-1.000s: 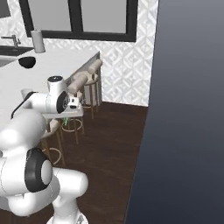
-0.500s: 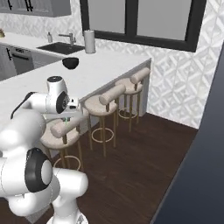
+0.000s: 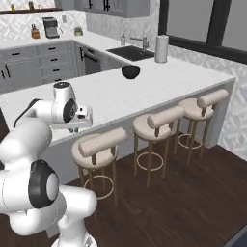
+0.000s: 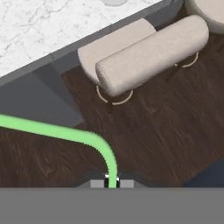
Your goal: Take a straw from the drawer in front and place it inside the glass cup on the dining counter.
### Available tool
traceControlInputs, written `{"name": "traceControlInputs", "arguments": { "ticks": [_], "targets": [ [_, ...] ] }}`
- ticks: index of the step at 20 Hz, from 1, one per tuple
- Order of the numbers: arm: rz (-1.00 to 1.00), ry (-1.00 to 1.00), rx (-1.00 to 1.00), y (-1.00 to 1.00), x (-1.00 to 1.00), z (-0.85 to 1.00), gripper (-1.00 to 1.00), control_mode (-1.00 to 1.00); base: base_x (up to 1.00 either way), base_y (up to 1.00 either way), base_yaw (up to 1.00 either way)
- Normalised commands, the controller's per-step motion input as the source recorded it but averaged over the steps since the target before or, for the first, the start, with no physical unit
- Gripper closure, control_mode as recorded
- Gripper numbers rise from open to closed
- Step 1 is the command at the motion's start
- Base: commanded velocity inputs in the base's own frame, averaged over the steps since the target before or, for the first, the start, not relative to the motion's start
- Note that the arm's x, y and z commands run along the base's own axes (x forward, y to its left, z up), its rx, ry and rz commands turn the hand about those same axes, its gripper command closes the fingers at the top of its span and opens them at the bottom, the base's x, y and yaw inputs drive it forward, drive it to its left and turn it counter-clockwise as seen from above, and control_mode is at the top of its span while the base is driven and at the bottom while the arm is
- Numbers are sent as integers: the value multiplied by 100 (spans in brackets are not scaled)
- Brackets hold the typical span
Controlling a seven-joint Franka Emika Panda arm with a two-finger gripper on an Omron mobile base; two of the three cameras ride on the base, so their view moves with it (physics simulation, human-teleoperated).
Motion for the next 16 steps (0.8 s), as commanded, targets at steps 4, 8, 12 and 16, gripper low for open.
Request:
{"name": "traceControlInputs", "arguments": {
  "ticks": [4,8,12,16],
  "targets": [
    [0,0,0,0,0,0,100,100,14,-54,63],
    [0,0,0,0,0,0,100,100,28,-57,60],
    [0,0,0,0,0,0,100,100,34,-59,53],
    [0,0,0,0,0,0,100,100,28,-65,46]
  ]
}}
